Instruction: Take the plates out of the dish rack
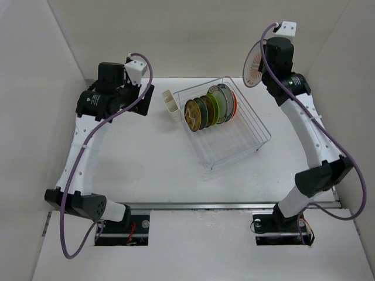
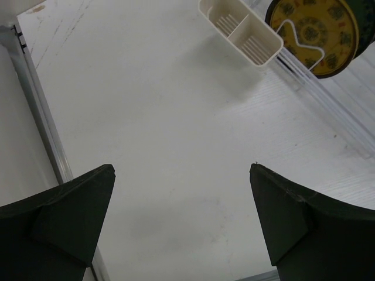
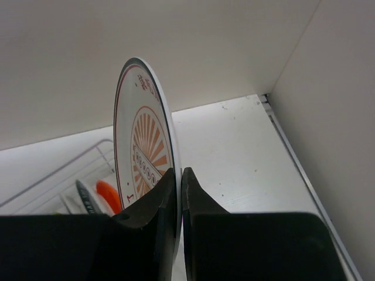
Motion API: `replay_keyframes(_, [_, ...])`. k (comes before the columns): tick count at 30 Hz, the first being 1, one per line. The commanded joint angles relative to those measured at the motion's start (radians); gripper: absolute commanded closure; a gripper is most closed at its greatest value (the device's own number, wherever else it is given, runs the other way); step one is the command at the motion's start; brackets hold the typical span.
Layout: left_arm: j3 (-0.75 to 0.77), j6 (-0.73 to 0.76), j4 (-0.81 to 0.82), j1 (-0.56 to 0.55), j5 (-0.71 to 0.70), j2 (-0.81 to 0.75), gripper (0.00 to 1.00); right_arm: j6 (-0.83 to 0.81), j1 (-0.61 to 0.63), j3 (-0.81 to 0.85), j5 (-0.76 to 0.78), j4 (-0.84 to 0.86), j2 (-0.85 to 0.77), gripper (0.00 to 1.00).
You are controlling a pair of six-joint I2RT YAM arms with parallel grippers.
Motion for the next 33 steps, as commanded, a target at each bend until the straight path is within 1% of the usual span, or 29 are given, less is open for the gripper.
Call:
replay_keyframes(1, [0.078, -0.083, -0.019, -0.005, 0.066, -0.024, 0.00, 0.018, 0.070, 0.036, 0.043, -0.040, -0.051, 1.00])
replay_keyframes(2, [0.113, -0.098, -0.046, -0.005, 0.086, -0.014, 0.00, 0.043, 0.099, 0.025, -0.054, -0.041, -0.064, 1.00])
replay_keyframes(3, [0.136, -0.111, -0.068, -0.005, 0.112, -0.005, 0.00, 0.075, 0.100, -0.005, -0.136, -0.041, -0.096, 1.00])
replay_keyframes(4, [0.157, -0.120, -0.089, -0.005, 0.144, 0.007, 0.00, 0.141, 0.110, -0.036, -0.246, -0.012, -0.116, 1.00])
replay_keyframes(5, [0.177, -0.129, -0.129, -0.005, 0.213, 0.035, 0.00, 0.172, 0.110, -0.079, -0.373, 0.033, -0.137, 1.00])
replay_keyframes(6, [0.203, -0.150, -0.143, -0.005, 0.249, 0.047, 0.00, 0.201, 0.110, -0.189, -0.639, 0.094, -0.157, 1.00])
replay_keyframes(7, [0.203, -0.151, -0.154, -0.005, 0.281, 0.058, 0.00, 0.224, 0.110, -0.249, -0.769, 0.249, -0.189, 1.00])
replay_keyframes(8, [0.204, -0.161, -0.154, -0.005, 0.349, 0.071, 0.00, 0.290, 0.110, -0.307, -0.882, 0.336, -0.199, 1.00])
replay_keyframes(9, [0.190, -0.161, -0.164, -0.005, 0.385, 0.072, 0.00, 0.324, 0.132, -0.397, -1.048, 0.419, -0.199, 1.00])
replay_keyframes(10, [0.178, -0.151, -0.164, -0.005, 0.419, 0.081, 0.00, 0.351, 0.141, -0.427, -1.105, 0.541, -0.199, 1.00])
replay_keyframes(12, [0.141, -0.151, -0.143, 0.005, 0.473, 0.081, 0.00, 0.411, 0.159, -0.463, -1.178, 0.619, -0.176, 1.00])
replay_keyframes(14, [0.076, -0.160, -0.119, 0.021, 0.473, 0.081, 0.00, 0.421, 0.187, -0.483, -1.264, 0.674, -0.139, 1.00])
replay_keyframes(15, [0.056, -0.169, -0.118, 0.044, 0.487, 0.090, 0.00, 0.430, 0.196, -0.483, -1.290, 0.683, -0.128, 1.00])
replay_keyframes(16, [0.032, -0.169, -0.108, 0.045, 0.487, 0.105, 0.00, 0.430, 0.208, -0.483, -1.328, 0.684, -0.118, 1.00])
replay_keyframes(17, [0.021, -0.160, -0.108, 0.045, 0.487, 0.105, 0.00, 0.430, 0.209, -0.483, -1.328, 0.694, -0.104, 1.00])
replay_keyframes(18, [0.010, -0.136, -0.121, 0.054, 0.500, 0.118, 0.02, 0.430, 0.219, -0.496, -1.338, 0.709, -0.104, 1.00])
replay_keyframes(19, [0.000, -0.126, -0.122, 0.054, 0.543, 0.118, 0.06, 0.430, 0.219, -0.497, -1.338, 0.710, -0.093, 1.00])
replay_keyframes(21, [-0.042, -0.126, -0.122, 0.054, 0.582, 0.118, 0.10, 0.430, 0.230, -0.507, -1.338, 0.710, -0.070, 1.00])
replay_keyframes(22, [-0.053, -0.126, -0.122, 0.054, 0.592, 0.118, 0.14, 0.430, 0.230, -0.507, -1.351, 0.710, -0.070, 1.00])
replay_keyframes(23, [-0.062, -0.126, -0.112, 0.054, 0.593, 0.118, 0.24, 0.430, 0.239, -0.507, -1.361, 0.710, -0.053, 1.00])
replay_keyframes(25, [-0.073, -0.126, -0.112, 0.054, 0.580, 0.108, 0.38, 0.430, 0.239, -0.507, -1.370, 0.710, -0.042, 1.00])
replay_keyframes(26, [-0.073, -0.126, -0.112, 0.054, 0.580, 0.108, 0.47, 0.430, 0.248, -0.507, -1.370, 0.710, -0.042, 1.00])
replay_keyframes(27, [-0.082, -0.126, -0.112, 0.054, 0.580, 0.108, 0.66, 0.430, 0.248, -0.518, -1.370, 0.710, -0.042, 1.00])
replay_keyframes(30, [-0.073, -0.138, -0.121, 0.054, 0.589, 0.099, 0.95, 0.430, 0.248, -0.518, -1.370, 0.710, -0.022, 1.00])
replay_keyframes(31, [-0.073, -0.138, -0.122, 0.054, 0.589, 0.099, 1.00, 0.430, 0.248, -0.518, -1.370, 0.697, -0.013, 1.00])
replay_keyframes(33, [-0.062, -0.148, -0.137, 0.054, 0.570, 0.099, 1.00, 0.430, 0.248, -0.518, -1.359, 0.687, -0.013, 1.00])
